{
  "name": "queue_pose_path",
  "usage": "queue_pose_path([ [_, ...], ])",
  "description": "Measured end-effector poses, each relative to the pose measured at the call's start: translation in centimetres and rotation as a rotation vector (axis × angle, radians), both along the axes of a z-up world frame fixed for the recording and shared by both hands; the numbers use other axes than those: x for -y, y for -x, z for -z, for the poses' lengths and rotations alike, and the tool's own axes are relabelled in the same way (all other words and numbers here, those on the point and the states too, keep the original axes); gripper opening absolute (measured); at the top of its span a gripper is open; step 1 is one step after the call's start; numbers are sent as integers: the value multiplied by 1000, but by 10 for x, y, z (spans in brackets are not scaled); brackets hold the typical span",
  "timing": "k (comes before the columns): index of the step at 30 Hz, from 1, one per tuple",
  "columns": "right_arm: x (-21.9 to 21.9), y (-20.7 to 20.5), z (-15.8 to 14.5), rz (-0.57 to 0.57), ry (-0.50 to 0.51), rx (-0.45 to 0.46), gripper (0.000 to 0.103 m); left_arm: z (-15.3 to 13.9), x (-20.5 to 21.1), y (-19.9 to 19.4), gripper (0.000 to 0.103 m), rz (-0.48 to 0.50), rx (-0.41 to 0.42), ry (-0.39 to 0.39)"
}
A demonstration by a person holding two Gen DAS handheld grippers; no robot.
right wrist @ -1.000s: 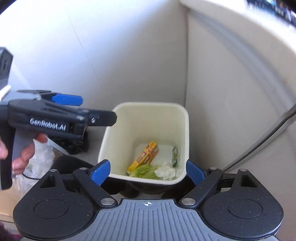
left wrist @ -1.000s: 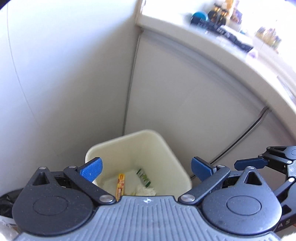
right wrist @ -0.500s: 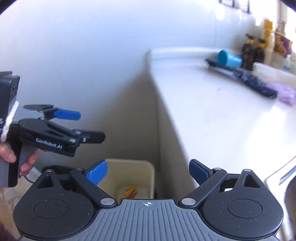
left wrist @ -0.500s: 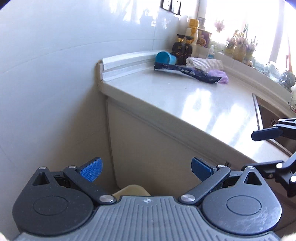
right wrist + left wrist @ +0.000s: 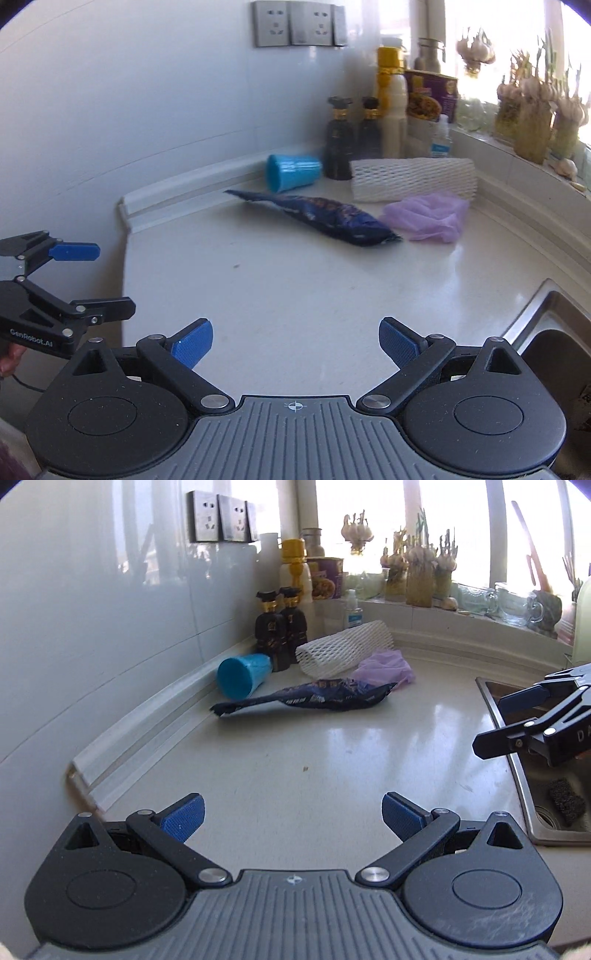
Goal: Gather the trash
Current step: 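Raise both open tools from the bin back toward the counter, then grasp the blue snack wrapper with the left tool while the right tool grasps the purple glove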
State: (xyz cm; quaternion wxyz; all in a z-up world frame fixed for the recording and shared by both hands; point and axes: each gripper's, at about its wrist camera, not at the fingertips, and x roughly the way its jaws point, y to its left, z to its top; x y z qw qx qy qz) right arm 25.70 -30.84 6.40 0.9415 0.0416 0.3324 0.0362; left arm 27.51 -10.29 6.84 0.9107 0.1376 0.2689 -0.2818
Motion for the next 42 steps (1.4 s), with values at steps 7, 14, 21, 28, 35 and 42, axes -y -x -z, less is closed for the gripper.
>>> queue_pose_path([
  [7,71,-61,15,149,-67,0,98,6,47,-48,102,129,96,-103],
  [14,111,-118,33,232,-65,-7,98,20,82,-95,102,233,132,-169],
  [21,125,-169,51,278,-43,-22,98,40,99,-133,96,285,69,-179],
  [28,132,-197,67,330,-44,-12,98,47,99,-146,81,289,36,-157],
  [35,122,-203,73,344,53,32,80,45,96,-150,50,265,27,-133],
  [42,114,-202,71,280,81,60,23,46,106,-143,26,222,68,-152],
])
